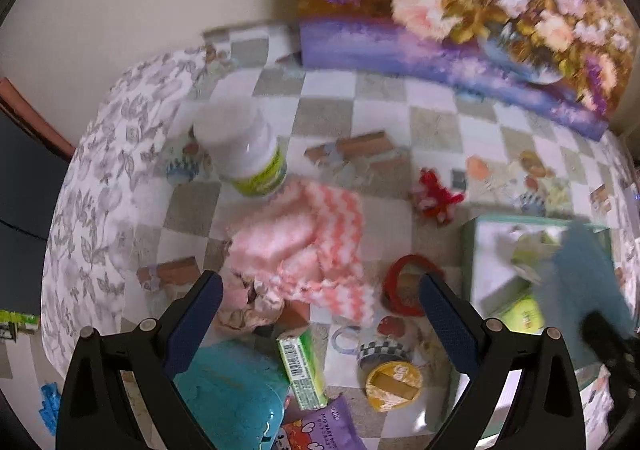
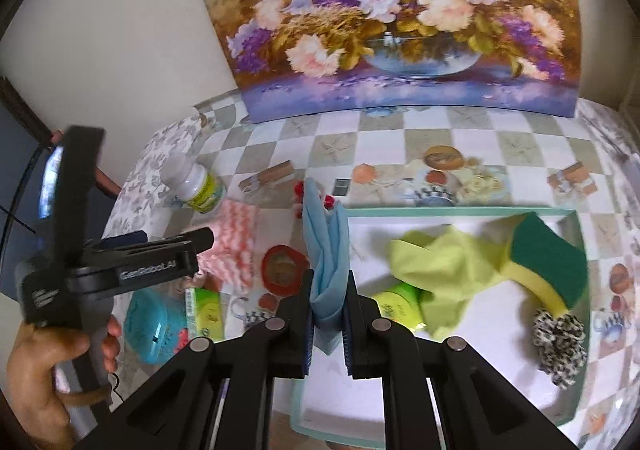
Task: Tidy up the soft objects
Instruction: 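Lift the mask with the right gripper while the left gripper grasps the pink zigzag towel, then carry the mask and pink towel over the white tray and open both grippers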
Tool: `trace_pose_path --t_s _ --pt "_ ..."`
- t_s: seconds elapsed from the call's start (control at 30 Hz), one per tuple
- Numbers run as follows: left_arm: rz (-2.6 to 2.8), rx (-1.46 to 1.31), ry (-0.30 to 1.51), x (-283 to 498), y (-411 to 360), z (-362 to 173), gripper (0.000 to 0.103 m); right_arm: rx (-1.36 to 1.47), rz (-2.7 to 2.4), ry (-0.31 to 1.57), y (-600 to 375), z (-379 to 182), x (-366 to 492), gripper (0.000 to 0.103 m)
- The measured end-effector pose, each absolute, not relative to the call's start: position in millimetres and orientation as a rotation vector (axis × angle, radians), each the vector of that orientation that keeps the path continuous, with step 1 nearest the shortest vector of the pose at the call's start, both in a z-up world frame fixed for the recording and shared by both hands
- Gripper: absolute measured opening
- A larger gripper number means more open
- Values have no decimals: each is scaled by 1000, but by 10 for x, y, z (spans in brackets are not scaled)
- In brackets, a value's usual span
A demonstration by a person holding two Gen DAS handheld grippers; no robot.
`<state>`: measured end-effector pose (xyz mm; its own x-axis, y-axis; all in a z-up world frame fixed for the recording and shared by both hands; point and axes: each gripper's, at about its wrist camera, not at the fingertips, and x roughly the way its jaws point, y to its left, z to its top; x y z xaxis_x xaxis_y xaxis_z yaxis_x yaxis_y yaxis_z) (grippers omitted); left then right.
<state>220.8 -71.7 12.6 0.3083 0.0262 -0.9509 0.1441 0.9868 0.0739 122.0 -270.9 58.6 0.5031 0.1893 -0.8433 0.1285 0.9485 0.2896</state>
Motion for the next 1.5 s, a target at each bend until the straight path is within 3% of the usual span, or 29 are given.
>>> trace_pose_path --t_s 0.23,0.4,0.5,0.67,0.77,0.87,1.17,1.5 --pt "-7 120 1365 2244 -595 -339 97 349 14 1028 -2832 634 1120 12" --pt "3 138 1362 2320 -643 -442 85 379 17 1014 -2926 676 1104 12" --pt "5 164 1355 2378 -700 -473 74 408 19 1011 -2996 662 1106 12" --pt "19 173 1371 2428 -716 -567 42 441 35 996 -3069 656 1092 12" --pt "17 164 1373 2436 -708 -620 28 462 39 994 -3114 627 1098 12" --pt "12 177 1366 2443 -744 -640 20 479 42 993 -3145 594 1111 12" --pt "-38 67 1300 2295 -663 -395 15 496 32 980 -3225 593 1077 12" --pt "-147 -85 1087 1902 -771 403 15 488 3 933 -3300 760 971 12"
